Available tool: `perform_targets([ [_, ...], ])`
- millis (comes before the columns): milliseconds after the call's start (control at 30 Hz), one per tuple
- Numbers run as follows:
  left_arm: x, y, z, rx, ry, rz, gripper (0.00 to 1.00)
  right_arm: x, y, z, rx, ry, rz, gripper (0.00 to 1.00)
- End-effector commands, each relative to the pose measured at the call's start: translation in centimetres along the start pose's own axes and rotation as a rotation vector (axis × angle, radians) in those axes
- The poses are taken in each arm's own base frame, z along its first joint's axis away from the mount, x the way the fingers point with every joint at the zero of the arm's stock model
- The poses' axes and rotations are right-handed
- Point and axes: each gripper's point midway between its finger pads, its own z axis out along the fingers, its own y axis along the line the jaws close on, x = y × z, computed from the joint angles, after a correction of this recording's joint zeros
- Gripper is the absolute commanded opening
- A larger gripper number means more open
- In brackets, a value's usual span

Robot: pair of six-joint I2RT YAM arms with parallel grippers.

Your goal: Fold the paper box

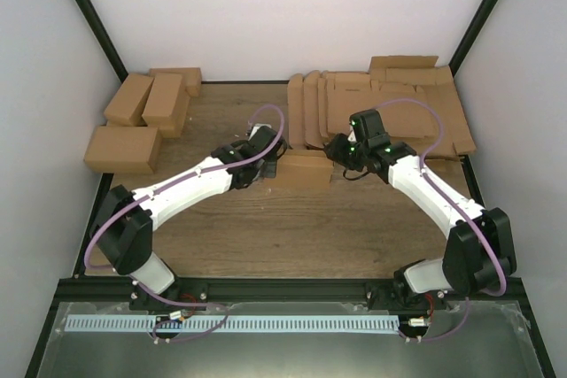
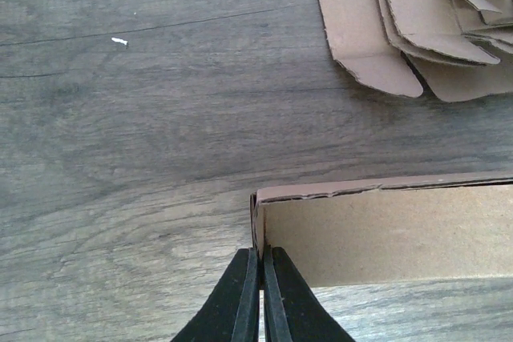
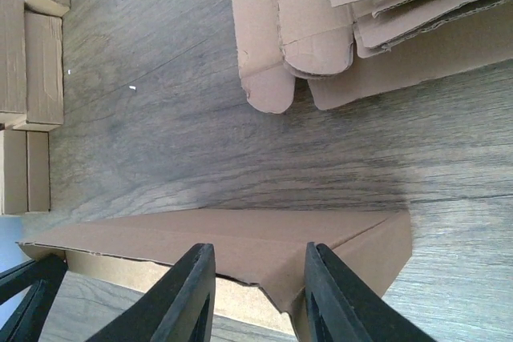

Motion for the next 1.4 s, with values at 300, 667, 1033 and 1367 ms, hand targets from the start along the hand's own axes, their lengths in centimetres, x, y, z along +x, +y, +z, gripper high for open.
perform_targets([
  [300,1.2,-0.5,0.4,-0.017,0.044,0.026,0.04,-1.8,-0.4,-1.7,0.057,-0.099,-0.177,0.4],
  [667,0.8,-0.6,0.3,-0.022,0.038,0.035,0.04,-0.5,0.1,-4.5,0.01,-0.112,-0.502,0.21],
  [1033,0.8,-0.4,0.2,-0.031,0.04,0.039,0.04,0.9,-1.4,-2.3,0.062,-0.034,-0.543,0.21],
  [1367,0.8,-0.6,0.2,-0.028,0.041,0.041,0.04,0.9,-1.4,-1.1,0.083,-0.03,-0.534,0.12],
])
